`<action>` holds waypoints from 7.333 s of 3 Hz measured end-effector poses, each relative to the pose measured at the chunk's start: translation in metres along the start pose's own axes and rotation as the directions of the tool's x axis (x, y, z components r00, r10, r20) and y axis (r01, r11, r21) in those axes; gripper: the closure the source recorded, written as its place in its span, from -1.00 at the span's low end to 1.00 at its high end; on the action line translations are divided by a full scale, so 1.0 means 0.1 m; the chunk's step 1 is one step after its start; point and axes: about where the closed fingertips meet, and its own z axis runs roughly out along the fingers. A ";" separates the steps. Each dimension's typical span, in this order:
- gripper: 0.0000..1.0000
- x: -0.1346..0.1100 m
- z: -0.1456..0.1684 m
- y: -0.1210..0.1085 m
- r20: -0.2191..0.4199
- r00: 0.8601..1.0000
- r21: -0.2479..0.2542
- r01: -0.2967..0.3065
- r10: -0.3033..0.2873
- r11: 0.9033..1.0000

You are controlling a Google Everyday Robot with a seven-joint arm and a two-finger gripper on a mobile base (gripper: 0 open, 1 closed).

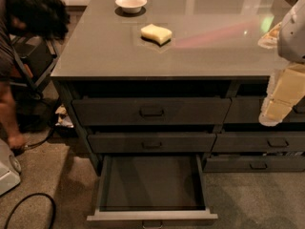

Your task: Place sponge into bottom drawer

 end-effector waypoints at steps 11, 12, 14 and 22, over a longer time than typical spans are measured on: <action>-1.00 -1.45 0.96 -2.29 0.518 0.517 -0.187 -0.709 0.681 0.680; -1.00 -1.50 0.96 -2.36 0.539 0.485 -0.192 -0.725 0.688 0.662; -1.00 -1.55 1.03 -2.43 0.556 0.467 -0.173 -0.745 0.688 0.645; -0.93 -2.51 2.79 -3.47 0.493 0.495 -0.110 -0.780 0.716 0.615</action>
Offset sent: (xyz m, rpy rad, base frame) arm 0.0157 0.0025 0.0051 0.1056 0.0154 -0.0497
